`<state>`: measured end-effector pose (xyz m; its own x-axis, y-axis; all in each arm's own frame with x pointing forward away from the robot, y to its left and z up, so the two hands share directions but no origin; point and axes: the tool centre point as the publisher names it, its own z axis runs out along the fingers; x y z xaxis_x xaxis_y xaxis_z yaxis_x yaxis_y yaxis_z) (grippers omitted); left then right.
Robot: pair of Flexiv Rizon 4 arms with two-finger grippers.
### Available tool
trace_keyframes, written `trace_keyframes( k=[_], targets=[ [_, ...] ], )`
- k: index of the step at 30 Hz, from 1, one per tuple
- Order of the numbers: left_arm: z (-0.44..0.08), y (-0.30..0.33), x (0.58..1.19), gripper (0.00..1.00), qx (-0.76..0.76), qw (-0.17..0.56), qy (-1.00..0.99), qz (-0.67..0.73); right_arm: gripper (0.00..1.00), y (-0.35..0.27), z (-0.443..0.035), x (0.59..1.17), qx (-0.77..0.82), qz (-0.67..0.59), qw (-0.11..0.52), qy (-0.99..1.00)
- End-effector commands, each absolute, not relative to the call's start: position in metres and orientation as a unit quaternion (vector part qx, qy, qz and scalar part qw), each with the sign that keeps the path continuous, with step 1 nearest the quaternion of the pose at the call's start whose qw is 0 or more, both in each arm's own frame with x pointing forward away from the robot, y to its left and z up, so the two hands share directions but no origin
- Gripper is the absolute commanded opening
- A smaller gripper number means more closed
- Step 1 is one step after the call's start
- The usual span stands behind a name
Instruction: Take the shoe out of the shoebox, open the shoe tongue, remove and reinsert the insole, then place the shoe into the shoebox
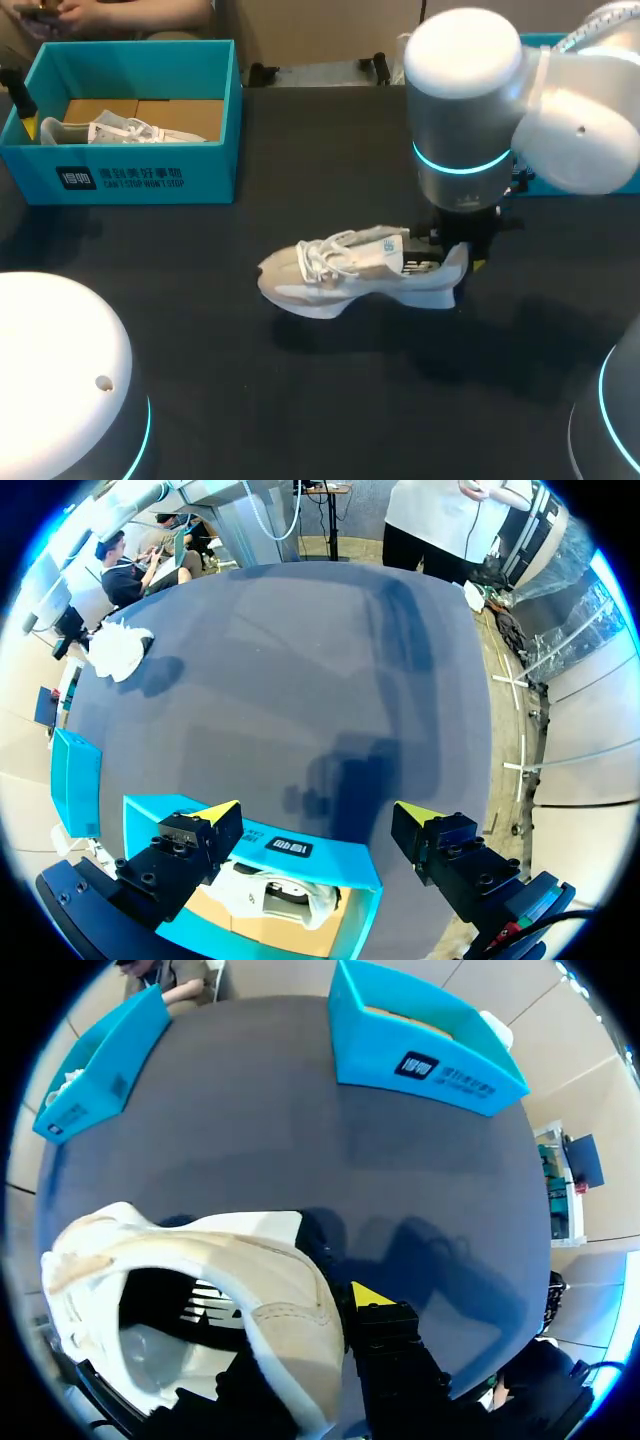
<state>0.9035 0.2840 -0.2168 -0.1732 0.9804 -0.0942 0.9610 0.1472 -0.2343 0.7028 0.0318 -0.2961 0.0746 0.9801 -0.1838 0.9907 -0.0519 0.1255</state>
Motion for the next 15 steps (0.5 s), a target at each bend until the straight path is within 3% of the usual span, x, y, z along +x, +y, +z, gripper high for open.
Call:
trace_keyframes(
  k=[1, 15],
  targets=[
    [-0.216, 0.284, 0.903, 1.00, -0.642, 0.041, -0.756, 0.119, 0.00, 0.031, -0.317, 0.706, 0.724, -0.025, 0.101, 0.682],
    [-0.216, 0.284, 0.903, 1.00, -0.642, 0.041, -0.756, 0.119, 0.00, 0.047, -0.360, 0.713, 0.718, -0.027, 0.086, 0.690]
  ],
)
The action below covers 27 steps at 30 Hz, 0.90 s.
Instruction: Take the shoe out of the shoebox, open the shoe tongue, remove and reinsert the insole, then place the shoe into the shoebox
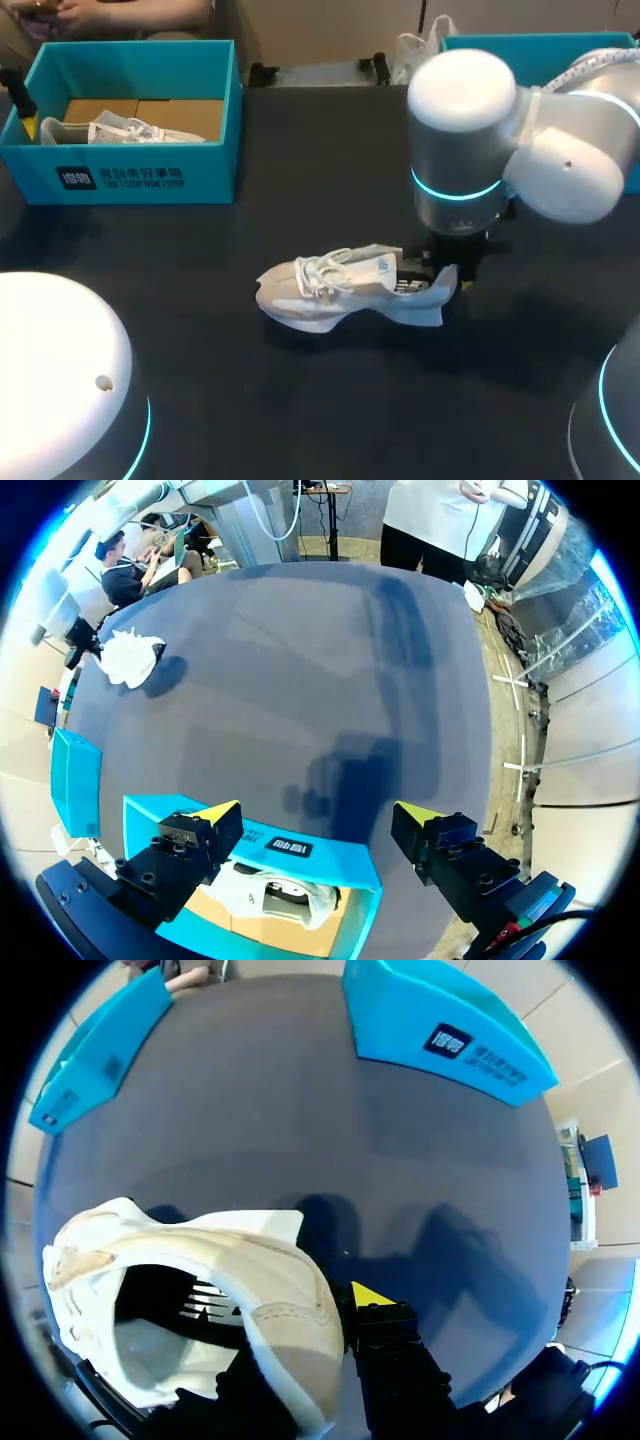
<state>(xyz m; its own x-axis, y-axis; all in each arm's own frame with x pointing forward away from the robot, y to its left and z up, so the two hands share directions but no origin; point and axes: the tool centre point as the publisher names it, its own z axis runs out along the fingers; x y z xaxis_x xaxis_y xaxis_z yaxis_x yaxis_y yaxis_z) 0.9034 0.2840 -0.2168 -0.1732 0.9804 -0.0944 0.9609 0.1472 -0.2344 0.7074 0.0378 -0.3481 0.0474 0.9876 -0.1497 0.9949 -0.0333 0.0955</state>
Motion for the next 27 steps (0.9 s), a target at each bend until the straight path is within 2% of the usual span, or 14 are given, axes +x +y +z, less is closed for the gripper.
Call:
trace_keyframes(
  k=[1, 26, 27],
  targets=[
    [-0.216, 0.284, 0.903, 1.00, -0.642, 0.041, -0.756, 0.119, 0.00, 0.048, -0.363, 0.714, 0.716, -0.027, 0.085, 0.693],
    [-0.216, 0.284, 0.903, 1.00, -0.642, 0.041, -0.756, 0.119, 0.00, 0.063, -0.397, 0.720, 0.714, -0.037, 0.079, 0.694],
    [-0.216, 0.284, 0.903, 1.00, -0.642, 0.041, -0.756, 0.119, 0.03, 0.063, -0.397, 0.721, 0.715, -0.037, 0.079, 0.694]
  ],
)
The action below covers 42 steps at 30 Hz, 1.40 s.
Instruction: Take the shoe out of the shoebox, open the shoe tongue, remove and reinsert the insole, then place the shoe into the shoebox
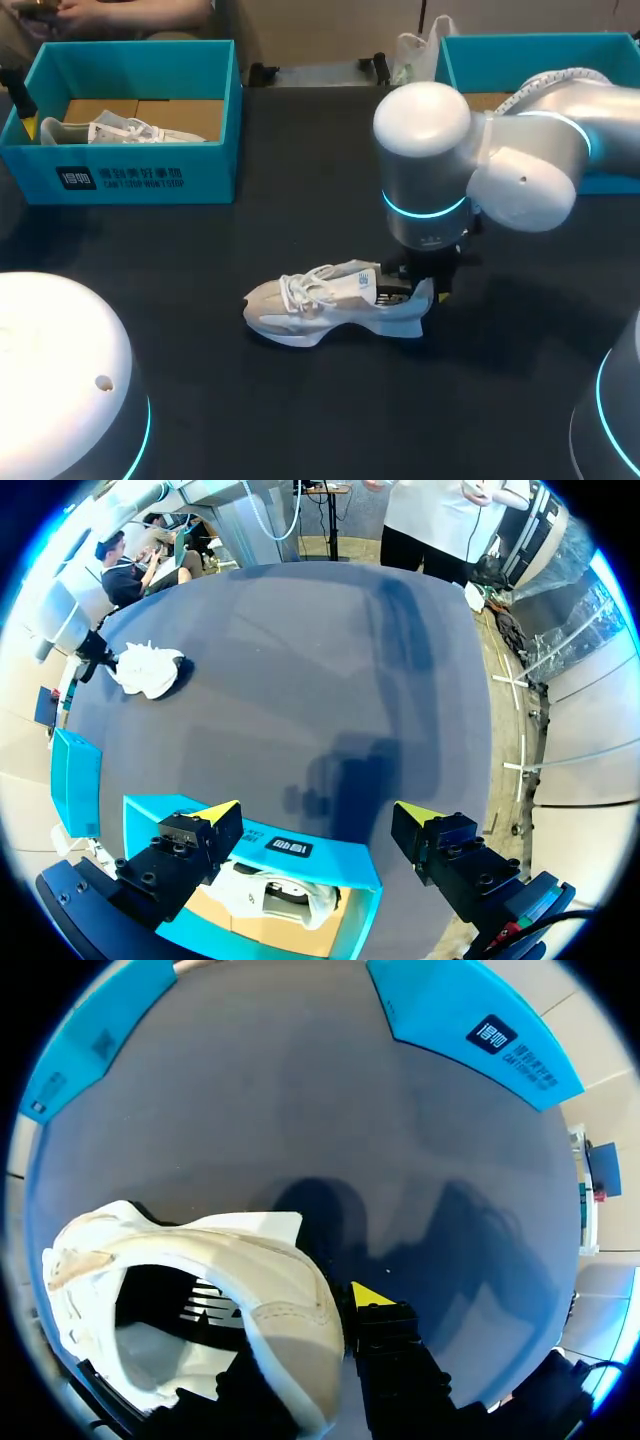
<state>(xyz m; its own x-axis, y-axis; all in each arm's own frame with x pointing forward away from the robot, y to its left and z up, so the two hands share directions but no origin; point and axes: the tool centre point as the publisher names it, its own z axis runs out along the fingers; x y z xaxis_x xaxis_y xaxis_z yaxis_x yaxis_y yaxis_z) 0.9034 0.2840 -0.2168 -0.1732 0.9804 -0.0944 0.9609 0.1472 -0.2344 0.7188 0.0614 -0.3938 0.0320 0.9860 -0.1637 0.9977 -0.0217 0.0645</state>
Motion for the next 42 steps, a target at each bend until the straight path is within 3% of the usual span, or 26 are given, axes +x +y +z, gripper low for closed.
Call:
trace_keyframes(
  k=[1, 4, 7, 10, 15, 18, 29, 42],
  targets=[
    [-0.216, 0.284, 0.903, 1.00, -0.642, 0.041, -0.756, 0.119, 0.22, 0.063, -0.397, 0.721, 0.715, -0.037, 0.079, 0.693],
    [-0.216, 0.284, 0.903, 1.00, -0.642, 0.041, -0.756, 0.119, 0.26, 0.062, -0.397, 0.722, 0.716, -0.037, 0.078, 0.693],
    [-0.216, 0.284, 0.903, 1.00, -0.642, 0.041, -0.756, 0.119, 0.41, 0.062, -0.392, 0.723, 0.717, -0.032, 0.075, 0.692],
    [-0.216, 0.284, 0.903, 1.00, -0.642, 0.041, -0.756, 0.119, 0.49, 0.062, -0.383, 0.722, 0.720, -0.023, 0.068, 0.690],
    [-0.216, 0.284, 0.903, 1.00, -0.642, 0.041, -0.756, 0.119, 0.77, 0.061, -0.368, 0.716, 0.718, -0.020, 0.068, 0.693],
    [-0.216, 0.284, 0.903, 1.00, -0.642, 0.041, -0.756, 0.119, 1.00, 0.060, -0.354, 0.713, 0.712, -0.013, 0.063, 0.699],
    [-0.216, 0.284, 0.903, 1.00, -0.642, 0.041, -0.756, 0.119, 1.00, 0.056, -0.303, 0.709, 0.661, 0.023, 0.057, 0.748],
    [-0.216, 0.284, 0.903, 1.00, -0.642, 0.041, -0.756, 0.119, 1.00, 0.067, -0.259, 0.701, 0.405, 0.090, 0.100, 0.904]
  ],
)
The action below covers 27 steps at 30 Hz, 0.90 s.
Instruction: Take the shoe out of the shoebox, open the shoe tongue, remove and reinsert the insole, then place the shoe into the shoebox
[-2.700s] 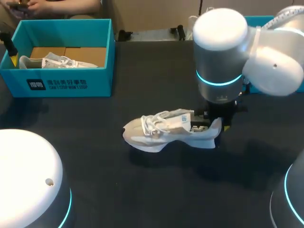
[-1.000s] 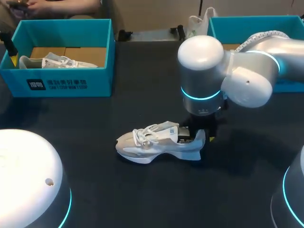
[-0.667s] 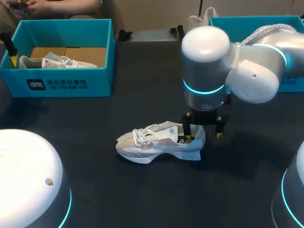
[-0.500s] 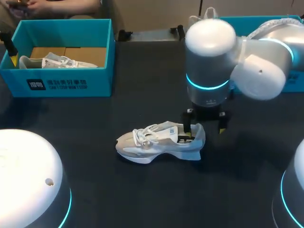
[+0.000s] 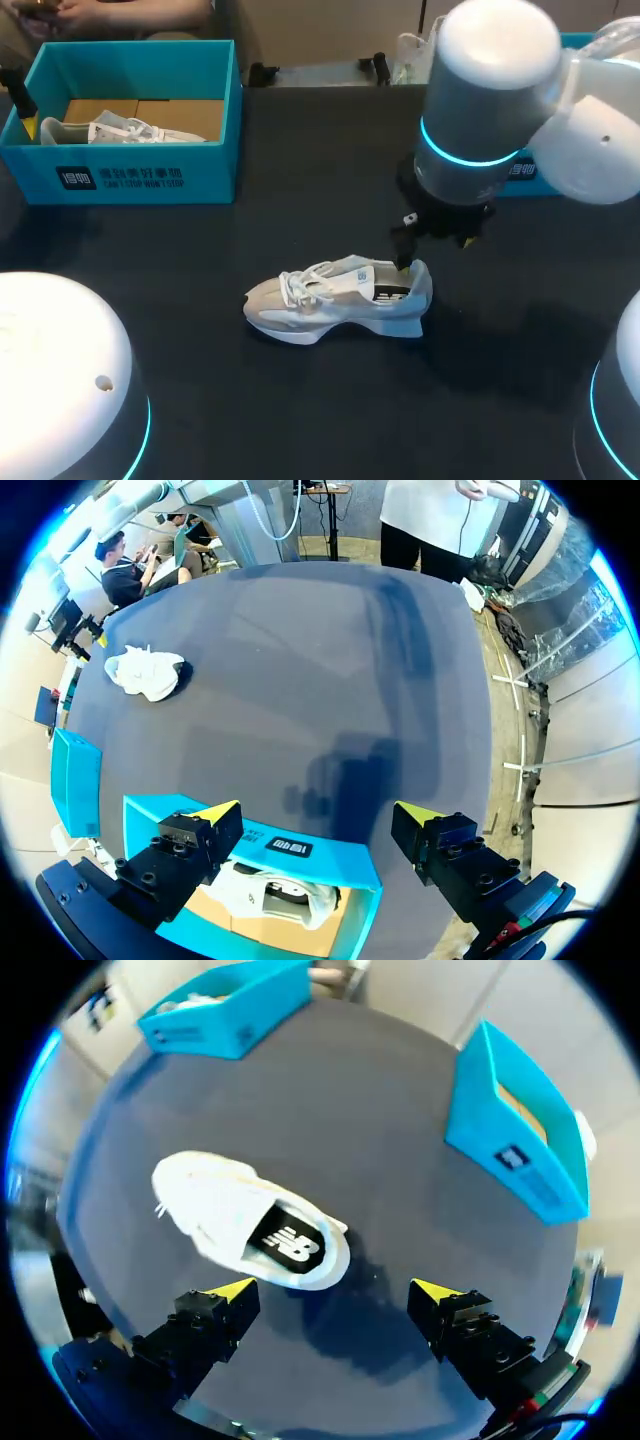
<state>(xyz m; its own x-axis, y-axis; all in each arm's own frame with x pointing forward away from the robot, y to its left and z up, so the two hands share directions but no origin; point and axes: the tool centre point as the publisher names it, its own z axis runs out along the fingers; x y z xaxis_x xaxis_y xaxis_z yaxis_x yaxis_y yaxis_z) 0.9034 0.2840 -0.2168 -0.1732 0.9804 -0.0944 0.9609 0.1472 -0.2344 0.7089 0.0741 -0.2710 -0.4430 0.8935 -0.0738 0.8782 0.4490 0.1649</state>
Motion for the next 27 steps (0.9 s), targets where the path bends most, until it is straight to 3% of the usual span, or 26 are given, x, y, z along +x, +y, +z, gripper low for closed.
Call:
trace_keyframes(
  k=[1, 10, 27],
  targets=[
    [-0.216, 0.284, 0.903, 1.00, -0.642, 0.041, -0.756, 0.119, 1.00, 0.068, -0.257, 0.700, 0.385, 0.094, 0.099, 0.913],
    [-0.216, 0.284, 0.903, 1.00, -0.642, 0.041, -0.756, 0.119, 1.00, 0.074, -0.246, 0.693, 0.232, 0.113, 0.106, 0.960],
    [-0.216, 0.284, 0.903, 1.00, -0.642, 0.041, -0.756, 0.119, 1.00, 0.074, -0.246, 0.693, 0.227, 0.112, 0.108, 0.961]
  ],
)
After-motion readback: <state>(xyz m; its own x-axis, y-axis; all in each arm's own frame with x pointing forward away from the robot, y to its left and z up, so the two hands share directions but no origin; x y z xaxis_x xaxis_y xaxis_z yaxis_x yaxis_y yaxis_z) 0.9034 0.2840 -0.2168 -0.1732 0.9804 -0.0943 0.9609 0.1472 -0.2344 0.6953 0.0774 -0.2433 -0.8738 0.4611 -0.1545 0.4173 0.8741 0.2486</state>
